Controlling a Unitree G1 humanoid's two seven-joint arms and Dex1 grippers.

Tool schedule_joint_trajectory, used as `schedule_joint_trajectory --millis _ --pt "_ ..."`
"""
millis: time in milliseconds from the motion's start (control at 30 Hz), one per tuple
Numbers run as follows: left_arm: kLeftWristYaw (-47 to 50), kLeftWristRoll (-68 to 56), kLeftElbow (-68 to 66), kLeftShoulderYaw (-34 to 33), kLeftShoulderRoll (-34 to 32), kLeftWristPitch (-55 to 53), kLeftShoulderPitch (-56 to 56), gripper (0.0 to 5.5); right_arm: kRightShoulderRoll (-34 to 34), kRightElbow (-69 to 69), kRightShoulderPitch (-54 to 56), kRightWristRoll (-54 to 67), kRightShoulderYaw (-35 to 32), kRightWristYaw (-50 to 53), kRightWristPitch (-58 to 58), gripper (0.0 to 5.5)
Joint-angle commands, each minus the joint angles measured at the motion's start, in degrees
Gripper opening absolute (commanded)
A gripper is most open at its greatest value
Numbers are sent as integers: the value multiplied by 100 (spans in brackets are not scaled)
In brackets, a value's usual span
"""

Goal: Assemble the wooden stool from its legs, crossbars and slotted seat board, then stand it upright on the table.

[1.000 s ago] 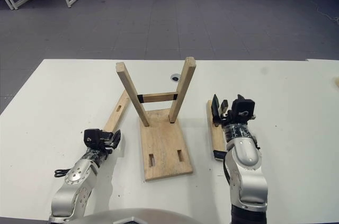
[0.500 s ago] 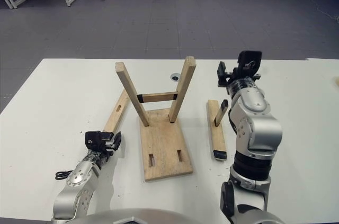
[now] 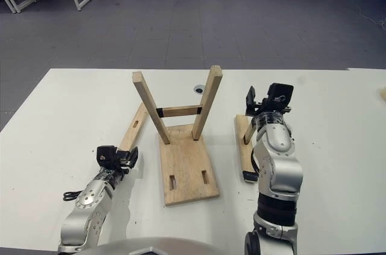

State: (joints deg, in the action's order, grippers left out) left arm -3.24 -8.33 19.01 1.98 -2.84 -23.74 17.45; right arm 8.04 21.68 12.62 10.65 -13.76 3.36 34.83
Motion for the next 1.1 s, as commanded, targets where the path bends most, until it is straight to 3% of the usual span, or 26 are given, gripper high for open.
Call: schedule_joint_trajectory --millis 33,133,233,300,467,700,1100 --pt "18 28 32 13 30 -7 121 383 262 1351 468 322 -194 -131 68 360" --pt "19 11 142 3 46 4 274 383 308 2337 -453 430 -70 -197 645 421" --pt "43 8 214 -9 67 6 394 383 299 2668 -2707 223 433 -551 398 480" --pt "51 39 229 7 61 15 434 383 352 2501 -3596 105 716 -778 51 520" --pt "25 83 216 27 34 11 407 383 387 1775 -4220 5 1036 -946 194 540" --pt "38 112 210 20 54 -21 340 383 525 1111 -3821 -158 1209 -824 1219 540" --pt "35 111 213 12 41 -78 322 383 378 742 -3563 -213 964 -784 1310 315"
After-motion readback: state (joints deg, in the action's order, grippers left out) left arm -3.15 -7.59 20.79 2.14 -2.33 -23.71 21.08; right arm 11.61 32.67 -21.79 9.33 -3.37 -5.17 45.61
